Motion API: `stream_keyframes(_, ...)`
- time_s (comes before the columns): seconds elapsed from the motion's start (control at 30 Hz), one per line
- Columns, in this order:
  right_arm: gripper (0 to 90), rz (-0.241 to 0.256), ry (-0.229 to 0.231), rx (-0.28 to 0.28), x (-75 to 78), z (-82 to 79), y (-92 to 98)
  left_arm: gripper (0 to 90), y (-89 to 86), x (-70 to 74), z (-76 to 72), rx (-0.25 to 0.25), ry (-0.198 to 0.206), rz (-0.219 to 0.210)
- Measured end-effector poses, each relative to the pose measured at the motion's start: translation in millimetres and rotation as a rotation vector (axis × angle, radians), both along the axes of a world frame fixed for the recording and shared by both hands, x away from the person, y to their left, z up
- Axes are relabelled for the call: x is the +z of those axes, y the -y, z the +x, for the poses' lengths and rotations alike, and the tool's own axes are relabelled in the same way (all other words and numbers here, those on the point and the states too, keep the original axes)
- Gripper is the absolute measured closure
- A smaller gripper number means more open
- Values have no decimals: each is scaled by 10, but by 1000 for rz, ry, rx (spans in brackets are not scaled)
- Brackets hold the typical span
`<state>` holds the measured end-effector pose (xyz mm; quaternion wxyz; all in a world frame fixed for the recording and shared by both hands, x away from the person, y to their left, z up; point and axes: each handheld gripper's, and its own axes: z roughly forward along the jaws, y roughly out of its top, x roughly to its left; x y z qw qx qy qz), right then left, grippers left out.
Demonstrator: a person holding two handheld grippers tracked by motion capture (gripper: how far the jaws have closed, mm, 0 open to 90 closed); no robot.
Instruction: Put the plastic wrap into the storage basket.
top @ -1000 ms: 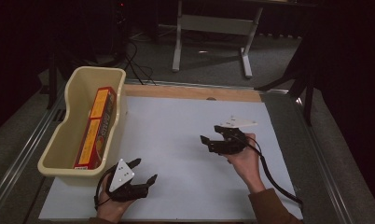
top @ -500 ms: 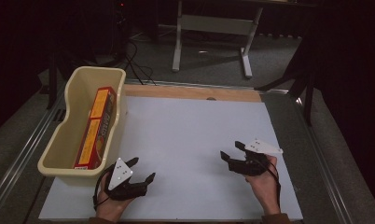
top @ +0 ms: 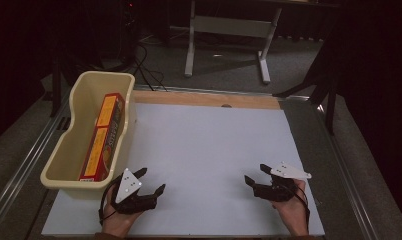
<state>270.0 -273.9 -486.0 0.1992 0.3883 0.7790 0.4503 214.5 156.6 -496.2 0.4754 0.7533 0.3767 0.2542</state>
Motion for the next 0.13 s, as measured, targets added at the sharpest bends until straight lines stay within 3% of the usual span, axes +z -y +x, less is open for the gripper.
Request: stream_keyframes(0.13,255,-20,-12,12,-25,-50,42,210,-12,-3,8,8,-2,-1)
